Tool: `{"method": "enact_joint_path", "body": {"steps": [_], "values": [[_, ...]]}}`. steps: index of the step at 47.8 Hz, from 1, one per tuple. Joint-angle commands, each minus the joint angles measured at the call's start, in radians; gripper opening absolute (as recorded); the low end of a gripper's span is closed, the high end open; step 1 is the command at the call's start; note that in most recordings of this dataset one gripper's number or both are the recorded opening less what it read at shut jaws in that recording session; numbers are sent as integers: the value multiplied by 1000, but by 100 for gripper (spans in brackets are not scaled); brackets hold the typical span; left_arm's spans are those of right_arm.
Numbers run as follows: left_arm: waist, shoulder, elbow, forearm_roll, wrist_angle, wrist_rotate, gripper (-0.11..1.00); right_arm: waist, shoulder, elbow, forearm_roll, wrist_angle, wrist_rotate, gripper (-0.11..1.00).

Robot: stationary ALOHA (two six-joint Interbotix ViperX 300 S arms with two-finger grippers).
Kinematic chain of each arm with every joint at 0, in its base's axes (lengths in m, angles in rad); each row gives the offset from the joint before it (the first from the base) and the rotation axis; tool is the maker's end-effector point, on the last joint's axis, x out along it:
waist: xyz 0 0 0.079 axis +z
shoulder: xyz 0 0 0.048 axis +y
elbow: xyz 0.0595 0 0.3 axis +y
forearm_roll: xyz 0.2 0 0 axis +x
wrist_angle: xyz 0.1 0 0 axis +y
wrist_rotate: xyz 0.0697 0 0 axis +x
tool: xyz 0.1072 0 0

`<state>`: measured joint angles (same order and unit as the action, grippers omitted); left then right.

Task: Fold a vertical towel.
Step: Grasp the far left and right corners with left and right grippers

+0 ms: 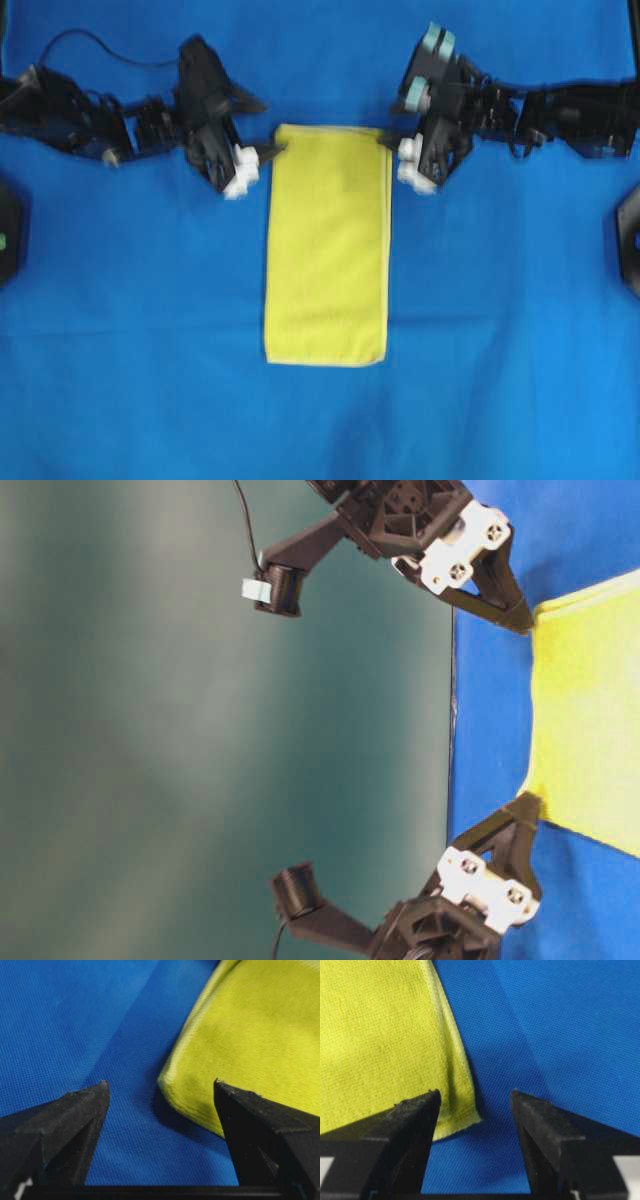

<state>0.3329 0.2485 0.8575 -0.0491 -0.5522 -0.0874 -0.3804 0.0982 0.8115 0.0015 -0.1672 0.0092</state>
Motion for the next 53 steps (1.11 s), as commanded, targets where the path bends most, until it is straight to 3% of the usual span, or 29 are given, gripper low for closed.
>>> {"method": "enact_joint_path", "body": {"steps": [1, 11, 16, 21, 28, 30, 53], "values": [[0, 11, -31, 2, -11, 2, 80, 2, 3, -26, -3, -11, 0, 61], [11, 52, -52, 2, -11, 2, 78, 5, 31, -29, 0, -6, 0, 60], [11, 61, -61, 2, -2, 2, 71, 15, 41, -31, 0, 2, 0, 58], [9, 72, -67, 3, 5, 2, 48, 32, 51, -31, 0, 12, -3, 46], [-6, 86, -72, 5, 11, 2, 12, 37, 54, -23, -2, 20, -5, 9], [-9, 86, -72, 6, 21, 5, 5, 37, 54, -25, -2, 23, -6, 4], [-12, 17, -78, 6, 58, 18, 4, 0, 14, -32, -3, 25, -15, 4]]}}
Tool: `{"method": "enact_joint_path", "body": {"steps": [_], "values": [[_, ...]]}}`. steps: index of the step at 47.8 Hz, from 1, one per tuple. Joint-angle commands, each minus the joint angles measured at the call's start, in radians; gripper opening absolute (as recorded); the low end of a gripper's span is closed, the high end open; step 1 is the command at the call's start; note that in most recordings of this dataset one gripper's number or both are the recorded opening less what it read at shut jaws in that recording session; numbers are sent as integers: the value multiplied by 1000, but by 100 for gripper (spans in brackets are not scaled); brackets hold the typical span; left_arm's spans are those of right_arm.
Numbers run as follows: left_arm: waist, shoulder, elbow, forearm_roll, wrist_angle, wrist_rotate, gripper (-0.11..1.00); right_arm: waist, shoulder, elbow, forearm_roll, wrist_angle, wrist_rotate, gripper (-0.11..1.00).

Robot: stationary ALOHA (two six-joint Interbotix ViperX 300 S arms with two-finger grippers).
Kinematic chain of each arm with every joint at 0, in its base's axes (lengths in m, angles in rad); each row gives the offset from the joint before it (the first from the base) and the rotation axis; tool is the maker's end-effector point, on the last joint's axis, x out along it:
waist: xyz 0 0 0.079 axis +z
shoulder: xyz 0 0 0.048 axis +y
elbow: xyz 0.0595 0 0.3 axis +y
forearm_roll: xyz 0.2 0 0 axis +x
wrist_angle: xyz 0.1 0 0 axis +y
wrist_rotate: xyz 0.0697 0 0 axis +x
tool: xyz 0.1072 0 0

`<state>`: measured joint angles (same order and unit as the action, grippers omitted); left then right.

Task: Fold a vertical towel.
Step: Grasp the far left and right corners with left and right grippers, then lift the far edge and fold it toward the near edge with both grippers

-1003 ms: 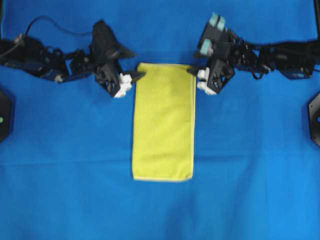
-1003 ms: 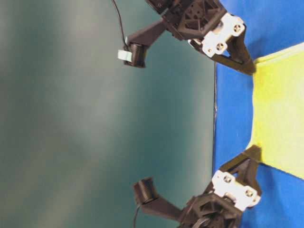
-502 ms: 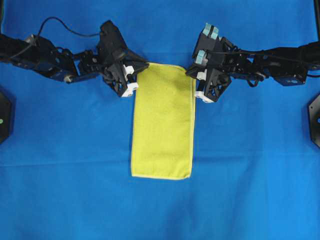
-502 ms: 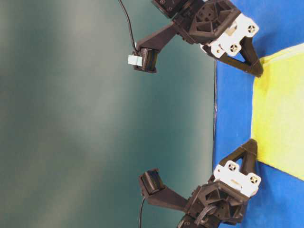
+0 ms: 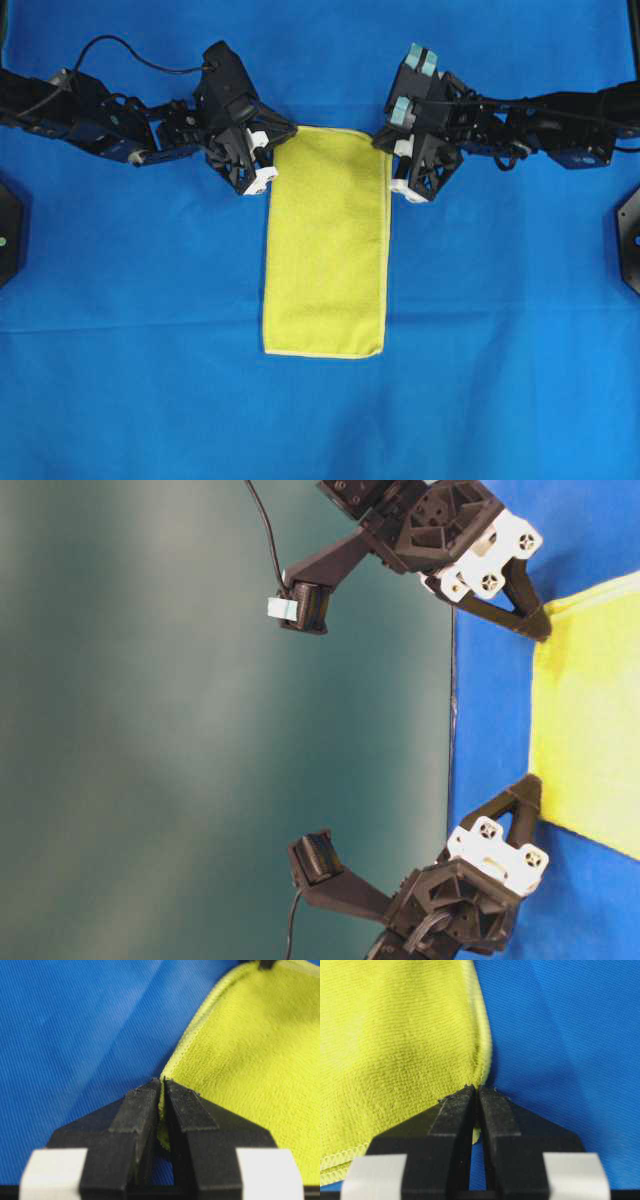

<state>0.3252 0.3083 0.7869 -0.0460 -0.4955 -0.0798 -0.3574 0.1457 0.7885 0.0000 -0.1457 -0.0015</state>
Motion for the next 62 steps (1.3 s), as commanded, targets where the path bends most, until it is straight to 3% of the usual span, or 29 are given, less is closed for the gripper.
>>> {"method": "enact_joint_path", "body": {"steps": [1, 18, 36, 49, 62], "values": [[-2, -51, -8, 3, 2, 14, 4, -28, -38, -9, -2, 3, -6, 4], [87, -95, -41, 5, 14, 94, 4, -114, -84, -28, -37, 18, -35, 4], [87, -129, -38, 12, 37, 104, 4, -117, -138, -32, -43, 66, -21, 4], [12, -276, -9, 12, 98, 160, 4, -66, -288, 6, -38, 130, -11, 4], [-114, -353, 34, 12, 173, 164, 4, 60, -380, 81, -28, 137, 18, 4]]}}
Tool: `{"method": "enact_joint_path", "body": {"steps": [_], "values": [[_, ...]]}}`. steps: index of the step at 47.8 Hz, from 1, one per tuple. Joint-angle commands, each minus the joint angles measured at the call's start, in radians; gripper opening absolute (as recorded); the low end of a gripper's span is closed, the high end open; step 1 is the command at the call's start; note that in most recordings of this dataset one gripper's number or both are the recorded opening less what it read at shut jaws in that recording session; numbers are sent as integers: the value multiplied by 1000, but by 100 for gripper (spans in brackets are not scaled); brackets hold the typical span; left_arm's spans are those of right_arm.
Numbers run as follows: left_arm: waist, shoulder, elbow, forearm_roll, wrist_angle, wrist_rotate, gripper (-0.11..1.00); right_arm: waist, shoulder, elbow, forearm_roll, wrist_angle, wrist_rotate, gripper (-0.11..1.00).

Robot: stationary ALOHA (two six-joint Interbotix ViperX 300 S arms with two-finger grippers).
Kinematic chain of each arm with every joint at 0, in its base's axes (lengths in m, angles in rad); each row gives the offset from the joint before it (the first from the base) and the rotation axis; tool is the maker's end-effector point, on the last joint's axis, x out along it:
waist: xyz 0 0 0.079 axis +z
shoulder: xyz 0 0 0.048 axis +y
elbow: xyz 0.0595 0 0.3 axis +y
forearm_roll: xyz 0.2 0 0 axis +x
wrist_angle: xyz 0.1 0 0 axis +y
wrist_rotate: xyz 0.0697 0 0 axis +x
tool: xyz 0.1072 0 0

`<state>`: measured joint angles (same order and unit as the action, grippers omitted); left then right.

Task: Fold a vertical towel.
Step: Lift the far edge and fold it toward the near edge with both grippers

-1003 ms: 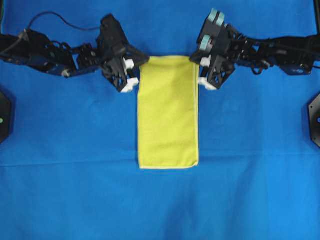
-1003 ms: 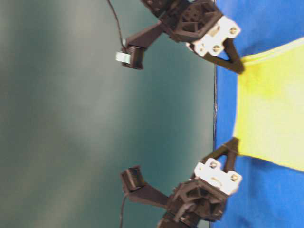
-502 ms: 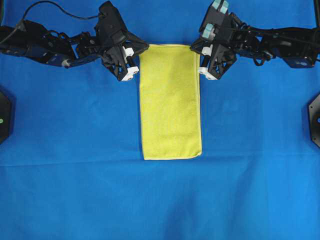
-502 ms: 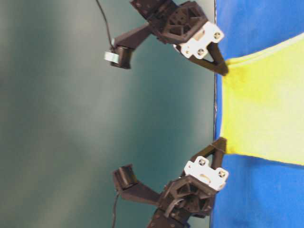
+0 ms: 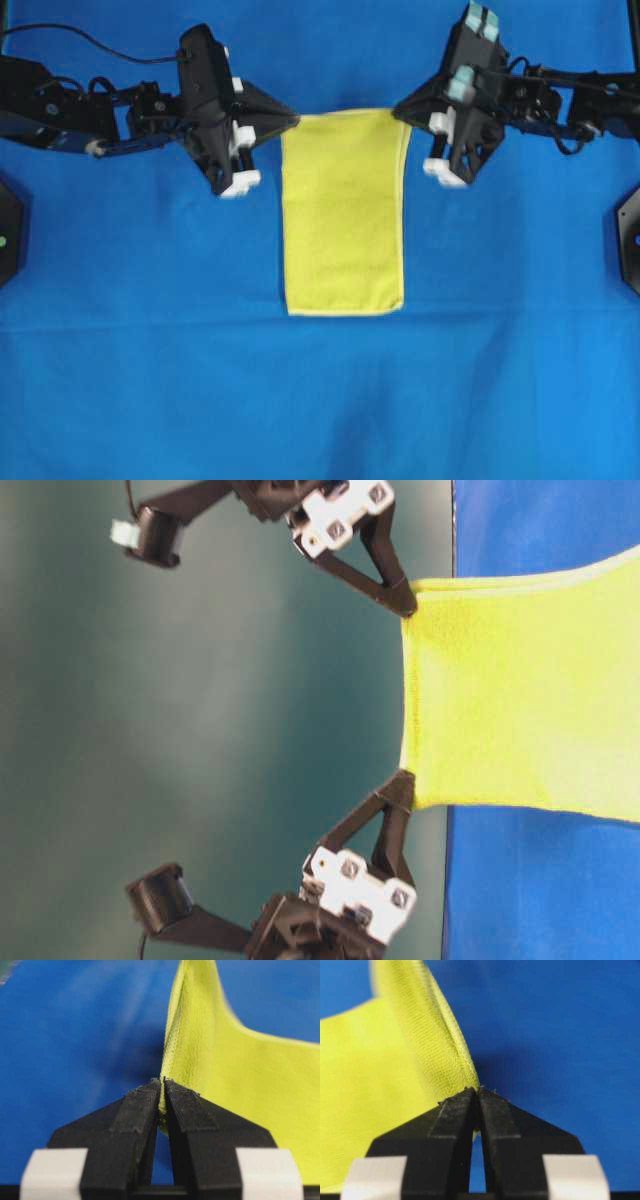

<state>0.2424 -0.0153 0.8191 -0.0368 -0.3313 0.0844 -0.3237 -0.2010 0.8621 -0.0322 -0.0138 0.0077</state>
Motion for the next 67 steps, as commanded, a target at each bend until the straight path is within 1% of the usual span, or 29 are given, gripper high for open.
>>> {"method": "enact_joint_path", "body": {"steps": [1, 10, 17, 26, 32, 37, 42, 63, 65, 67], "values": [[-40, -29, 5, 2, 12, 0, 4, 38, -37, 14, 6, 5, 14, 4], [-152, -25, 12, 2, 20, -15, 4, 164, -55, 43, 9, 18, 74, 4], [-239, -8, 6, 0, 20, -43, 4, 247, -46, 49, 11, 35, 117, 4], [-304, 46, 6, 0, 20, -103, 4, 322, 14, 52, 11, 23, 167, 4], [-345, 98, -6, 0, 14, -133, 4, 353, 75, 41, 11, 0, 196, 4], [-365, 133, -15, 0, 14, -138, 4, 368, 123, 31, 11, -20, 215, 4], [-367, 147, -20, 0, 14, -138, 4, 376, 147, 23, 11, -25, 225, 4], [-371, 167, -49, 0, 12, -137, 4, 393, 150, 28, 11, -25, 225, 5], [-371, 167, -48, 0, 12, -135, 7, 397, 150, 26, 11, -25, 225, 6], [-371, 167, -46, 0, 12, -135, 12, 407, 150, 26, 11, -25, 225, 14]]}}
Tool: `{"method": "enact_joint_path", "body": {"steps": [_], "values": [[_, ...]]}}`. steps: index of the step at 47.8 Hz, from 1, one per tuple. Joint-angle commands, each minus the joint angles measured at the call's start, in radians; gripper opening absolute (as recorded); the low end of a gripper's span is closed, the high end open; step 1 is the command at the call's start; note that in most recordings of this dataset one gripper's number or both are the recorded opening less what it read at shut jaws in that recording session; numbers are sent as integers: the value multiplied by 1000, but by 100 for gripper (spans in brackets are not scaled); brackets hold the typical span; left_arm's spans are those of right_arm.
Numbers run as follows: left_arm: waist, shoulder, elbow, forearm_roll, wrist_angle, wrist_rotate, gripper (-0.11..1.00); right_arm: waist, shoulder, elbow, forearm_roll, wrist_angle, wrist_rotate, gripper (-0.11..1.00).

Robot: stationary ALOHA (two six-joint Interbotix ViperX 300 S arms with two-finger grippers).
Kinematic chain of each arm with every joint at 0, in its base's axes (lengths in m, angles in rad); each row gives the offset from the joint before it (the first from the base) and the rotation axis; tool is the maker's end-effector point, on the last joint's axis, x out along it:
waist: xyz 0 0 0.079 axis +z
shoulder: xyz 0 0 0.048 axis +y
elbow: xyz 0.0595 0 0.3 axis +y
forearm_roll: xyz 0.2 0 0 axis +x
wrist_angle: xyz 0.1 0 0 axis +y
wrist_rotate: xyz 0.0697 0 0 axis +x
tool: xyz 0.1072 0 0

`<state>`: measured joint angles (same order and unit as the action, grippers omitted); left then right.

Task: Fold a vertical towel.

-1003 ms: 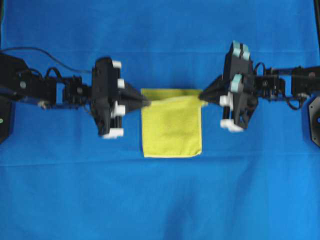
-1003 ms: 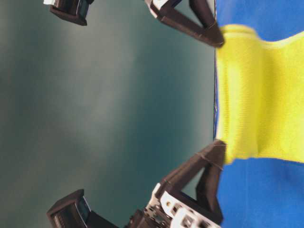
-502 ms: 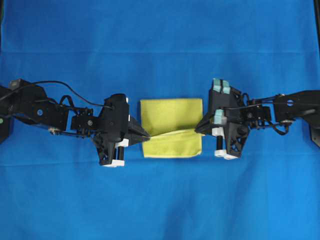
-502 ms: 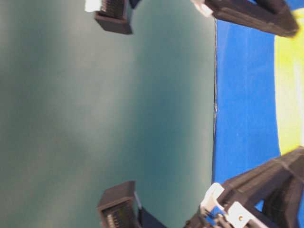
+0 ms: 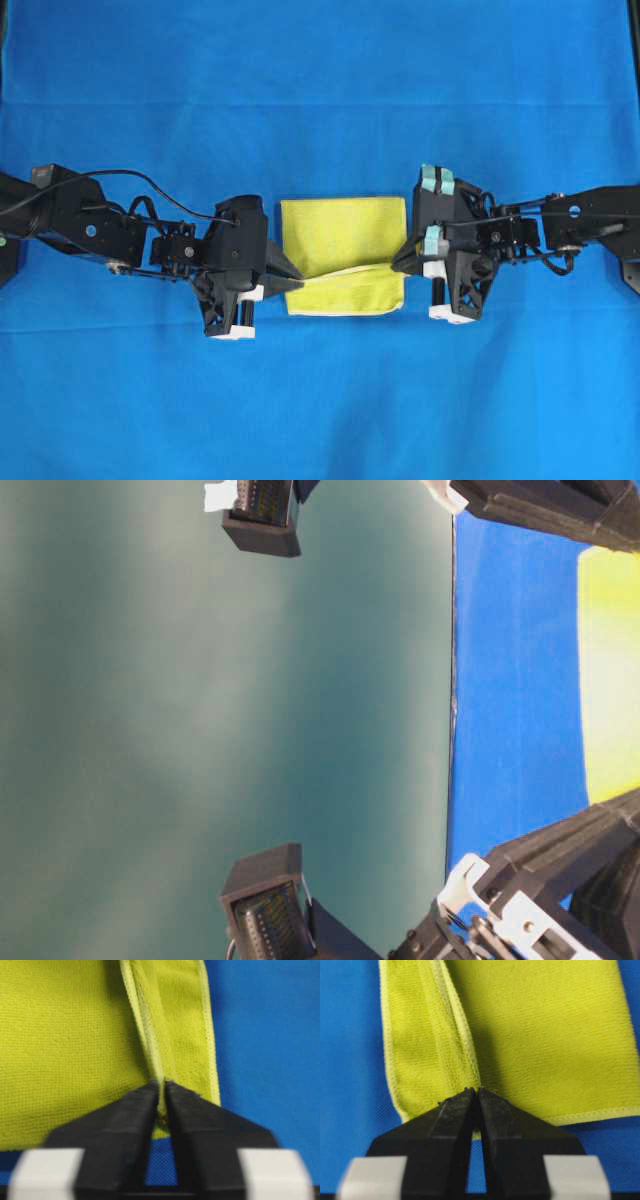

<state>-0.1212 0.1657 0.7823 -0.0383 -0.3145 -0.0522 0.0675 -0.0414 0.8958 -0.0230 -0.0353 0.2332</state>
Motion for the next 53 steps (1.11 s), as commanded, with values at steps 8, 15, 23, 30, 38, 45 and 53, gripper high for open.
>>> {"method": "enact_joint_path", "body": {"steps": [8, 15, 23, 30, 38, 45, 53], "values": [[-26, -20, -5, 2, -3, 2, 50, 63, -11, -8, 2, 2, 0, 61], [-55, -41, 0, 2, 11, 5, 58, 100, -15, -14, 3, 3, 2, 53], [-81, -143, 11, 3, 83, 14, 57, 129, -83, -21, 2, 31, 0, 47], [-83, -267, 21, 2, 167, 17, 57, 129, -193, -25, -5, 71, -8, 47], [-71, -405, 31, 3, 239, 20, 57, 120, -345, -28, -25, 89, -15, 47], [-44, -534, 43, 3, 285, 20, 56, 109, -468, -29, -64, 124, -17, 47], [-14, -695, 71, 5, 328, 40, 56, 95, -604, -25, -115, 172, -17, 46]]}}
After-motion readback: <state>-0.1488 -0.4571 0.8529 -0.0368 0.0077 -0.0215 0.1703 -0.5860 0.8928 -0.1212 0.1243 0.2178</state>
